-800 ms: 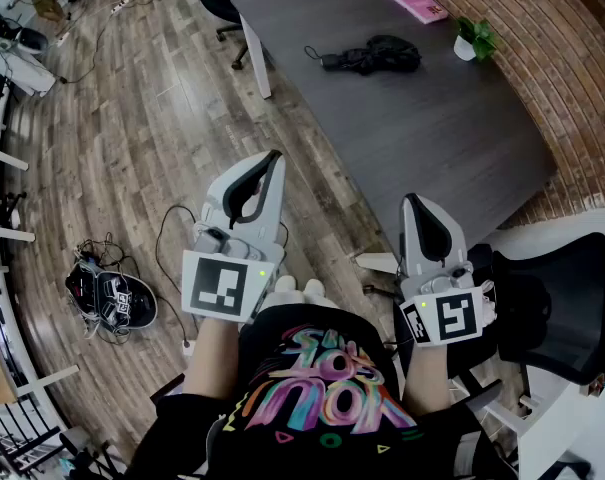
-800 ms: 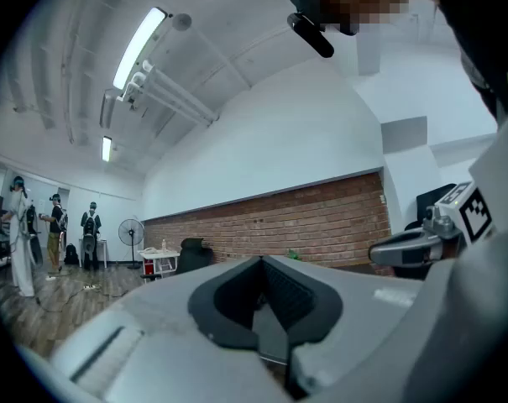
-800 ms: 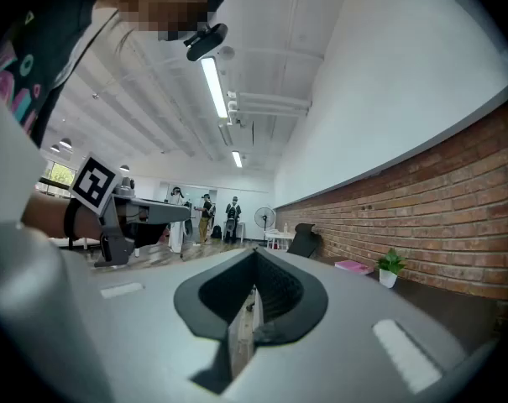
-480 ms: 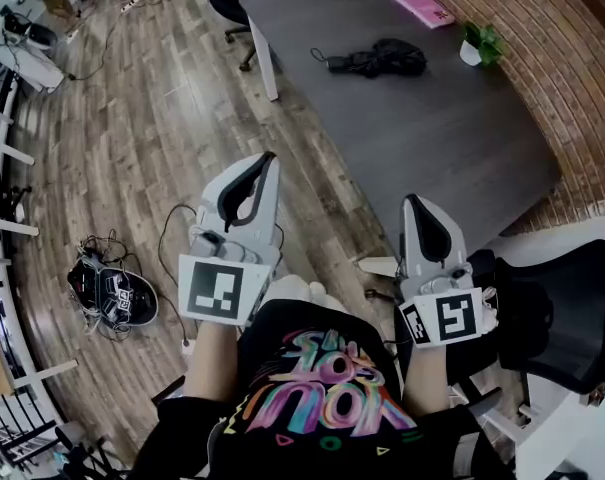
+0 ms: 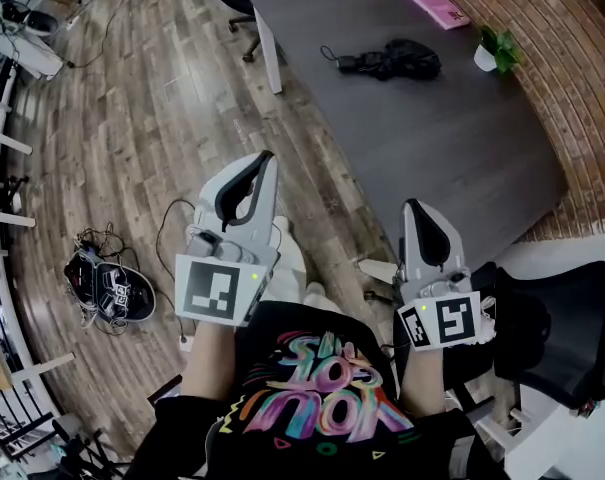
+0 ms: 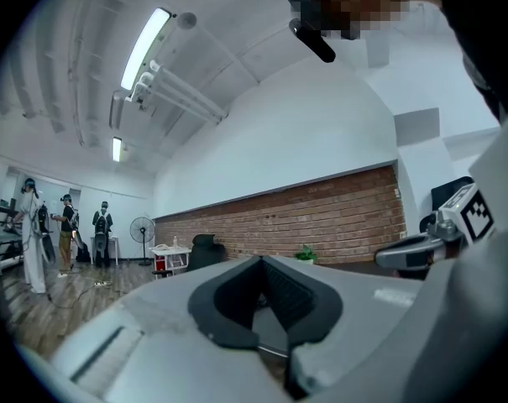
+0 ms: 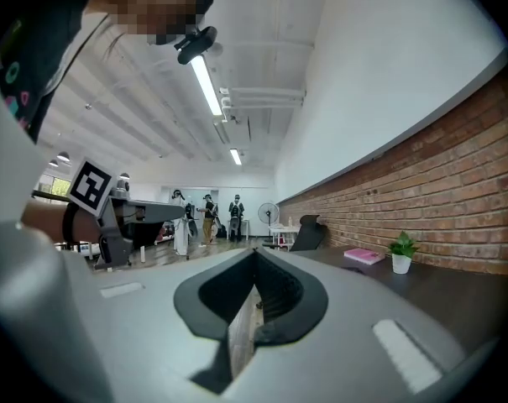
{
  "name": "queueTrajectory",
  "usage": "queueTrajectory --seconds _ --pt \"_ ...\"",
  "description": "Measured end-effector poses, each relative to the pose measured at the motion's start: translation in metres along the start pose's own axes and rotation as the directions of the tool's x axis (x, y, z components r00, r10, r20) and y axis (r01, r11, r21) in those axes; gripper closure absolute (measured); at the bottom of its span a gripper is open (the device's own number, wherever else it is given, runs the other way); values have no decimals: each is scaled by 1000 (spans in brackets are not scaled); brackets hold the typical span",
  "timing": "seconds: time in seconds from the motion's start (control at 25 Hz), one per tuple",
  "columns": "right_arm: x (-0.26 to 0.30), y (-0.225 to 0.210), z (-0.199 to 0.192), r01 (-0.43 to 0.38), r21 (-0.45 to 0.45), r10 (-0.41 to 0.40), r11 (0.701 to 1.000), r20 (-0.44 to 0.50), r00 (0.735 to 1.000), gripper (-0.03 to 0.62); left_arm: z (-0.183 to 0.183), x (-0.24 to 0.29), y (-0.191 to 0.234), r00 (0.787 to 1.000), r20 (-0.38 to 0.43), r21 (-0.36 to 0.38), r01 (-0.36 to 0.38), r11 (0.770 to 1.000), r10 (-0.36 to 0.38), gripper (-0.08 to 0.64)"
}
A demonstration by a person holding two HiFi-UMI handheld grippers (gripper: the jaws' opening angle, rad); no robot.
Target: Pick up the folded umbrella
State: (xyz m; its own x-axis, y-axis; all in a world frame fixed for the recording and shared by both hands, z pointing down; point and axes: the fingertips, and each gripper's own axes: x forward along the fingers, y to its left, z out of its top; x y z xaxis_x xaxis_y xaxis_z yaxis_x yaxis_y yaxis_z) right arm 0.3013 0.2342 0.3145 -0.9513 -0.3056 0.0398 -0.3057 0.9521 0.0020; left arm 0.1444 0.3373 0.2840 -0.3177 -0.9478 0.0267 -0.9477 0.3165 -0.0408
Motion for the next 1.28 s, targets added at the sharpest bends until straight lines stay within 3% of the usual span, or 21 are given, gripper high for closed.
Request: queueTrajectory --seconds 0.72,0.96,1.28 --pt "220 -15 20 95 -40 -96 995 -24 995 594 7 168 164 992 21 -10 124 992 -123 560" --pt "256 -15 15 150 -47 -152 987 -39 988 594 -2 198 190 984 23 -20 179 984 -179 560" --pt "285 -14 4 143 -59 -149 988 -103 983 594 -20 220 203 979 -11 -74 200 977 -201 560"
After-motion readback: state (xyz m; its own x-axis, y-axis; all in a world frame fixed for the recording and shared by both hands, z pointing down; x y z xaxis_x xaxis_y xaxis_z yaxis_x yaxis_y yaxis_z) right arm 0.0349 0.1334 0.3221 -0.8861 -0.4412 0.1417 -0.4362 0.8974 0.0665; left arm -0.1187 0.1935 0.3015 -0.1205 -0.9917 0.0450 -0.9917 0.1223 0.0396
